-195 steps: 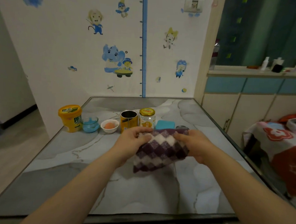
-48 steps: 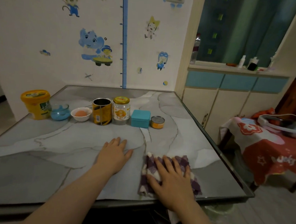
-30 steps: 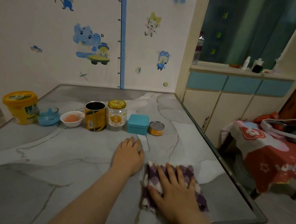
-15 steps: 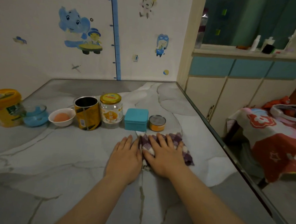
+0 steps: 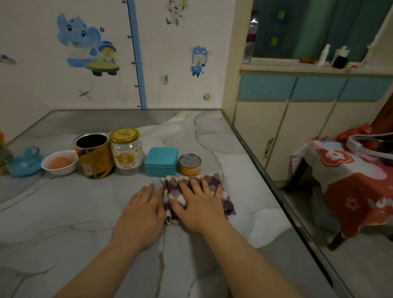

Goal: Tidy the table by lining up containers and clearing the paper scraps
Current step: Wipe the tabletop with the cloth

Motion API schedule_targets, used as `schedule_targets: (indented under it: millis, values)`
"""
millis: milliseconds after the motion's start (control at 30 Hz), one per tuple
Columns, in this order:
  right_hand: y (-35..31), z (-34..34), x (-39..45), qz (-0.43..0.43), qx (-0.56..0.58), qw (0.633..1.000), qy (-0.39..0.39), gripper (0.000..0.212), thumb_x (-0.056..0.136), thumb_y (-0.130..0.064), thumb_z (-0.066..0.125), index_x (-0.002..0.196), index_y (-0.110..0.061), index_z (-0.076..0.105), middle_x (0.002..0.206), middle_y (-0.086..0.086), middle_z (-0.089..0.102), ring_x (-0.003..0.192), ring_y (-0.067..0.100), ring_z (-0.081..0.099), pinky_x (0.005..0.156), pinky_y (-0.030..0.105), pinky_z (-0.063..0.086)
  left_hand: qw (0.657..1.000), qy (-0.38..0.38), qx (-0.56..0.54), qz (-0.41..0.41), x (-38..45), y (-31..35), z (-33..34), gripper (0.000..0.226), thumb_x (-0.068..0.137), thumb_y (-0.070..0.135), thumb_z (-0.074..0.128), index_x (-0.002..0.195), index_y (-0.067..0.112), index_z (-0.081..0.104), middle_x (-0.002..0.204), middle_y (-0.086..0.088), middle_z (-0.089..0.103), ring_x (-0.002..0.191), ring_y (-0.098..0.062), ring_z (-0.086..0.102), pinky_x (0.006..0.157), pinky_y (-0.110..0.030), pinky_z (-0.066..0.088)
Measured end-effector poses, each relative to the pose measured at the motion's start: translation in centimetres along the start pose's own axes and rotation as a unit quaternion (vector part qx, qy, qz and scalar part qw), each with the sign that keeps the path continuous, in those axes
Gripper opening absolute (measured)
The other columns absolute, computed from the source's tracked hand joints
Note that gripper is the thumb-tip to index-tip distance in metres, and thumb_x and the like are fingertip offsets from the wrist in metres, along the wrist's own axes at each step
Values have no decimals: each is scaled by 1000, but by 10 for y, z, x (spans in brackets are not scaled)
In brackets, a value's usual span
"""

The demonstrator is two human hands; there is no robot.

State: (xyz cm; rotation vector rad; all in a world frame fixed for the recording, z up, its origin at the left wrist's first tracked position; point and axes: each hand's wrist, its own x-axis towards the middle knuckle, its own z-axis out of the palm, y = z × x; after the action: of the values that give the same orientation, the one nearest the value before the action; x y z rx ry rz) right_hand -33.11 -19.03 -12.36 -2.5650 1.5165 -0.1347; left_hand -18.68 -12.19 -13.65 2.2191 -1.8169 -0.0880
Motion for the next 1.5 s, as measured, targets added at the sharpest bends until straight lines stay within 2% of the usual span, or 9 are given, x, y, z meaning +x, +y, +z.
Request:
schedule_targets:
  millis: [433,633,700,767,800,900,967,1133,1500]
  values:
    - [103,-18,-11,43,2,999,5,74,88,-73,17,153,-40,4,163,-8,-1,149,22,-7,113,64,-7,1000,-13,-1,-8,1,2,0,53,101,36,25,153,25,21,161,-2,14,148,-18,11,121,-32,10]
    - [127,-25,-19,54,-2,999,1,74,88,-73,17,153,-40,3,163,-8,-2,149,23,-8,111,65,-6,996,-22,79,-32,0,16,-5,54,101,36,18,153,19,22,160,-8,18,147,-23,19,120,-37,16]
    - [128,-25,-20,52,-3,999,8,73,89,-72,17,153,-40,3,163,-7,-2,149,24,-8,111,65,-6,995,-4,102,-14,-1,35,-8,57,98,33,17,151,15,27,157,-13,24,143,-27,26,117,-39,22]
    - [128,-24,-20,50,-4,999,9,73,89,-71,17,153,-39,2,163,-6,-3,149,25,-8,112,66,-7,998,-10,67,16,2,64,-5,54,99,32,29,151,18,28,158,-12,23,143,-27,26,117,-38,22]
    - [127,-24,-19,50,-5,999,7,73,89,-71,16,153,-38,1,163,-6,-3,149,25,-8,112,66,-7,998,-21,49,24,5,80,-1,54,100,35,32,151,22,25,159,-10,20,144,-26,23,117,-38,20]
    - [125,-23,-22,53,-9,999,5,72,90,-70,16,153,-38,1,163,-6,-4,149,25,-9,112,66,-6,998,-39,48,-1,9,113,18,54,101,44,22,153,31,14,162,-4,9,148,-23,8,120,-43,7]
    - [123,-25,-22,52,-9,999,6,72,90,-70,16,153,-39,1,163,-6,-4,149,25,-10,111,67,-7,998,-23,52,-22,11,117,25,54,101,45,19,152,34,10,162,-2,6,149,-22,4,120,-45,2]
    - [117,-22,-37,41,-14,999,-9,70,90,-70,15,152,-42,1,163,-8,-7,148,24,-11,107,71,-9,999,-4,41,-25,11,115,29,53,100,44,22,152,36,16,162,-2,12,148,-22,7,120,-47,3]
    - [103,-16,-117,8,-15,1000,-13,68,91,-69,15,152,-43,1,163,-8,-6,149,22,-10,108,69,-10,999,-21,40,-28,8,112,29,53,100,45,20,152,35,17,161,-4,14,148,-23,10,120,-46,5]
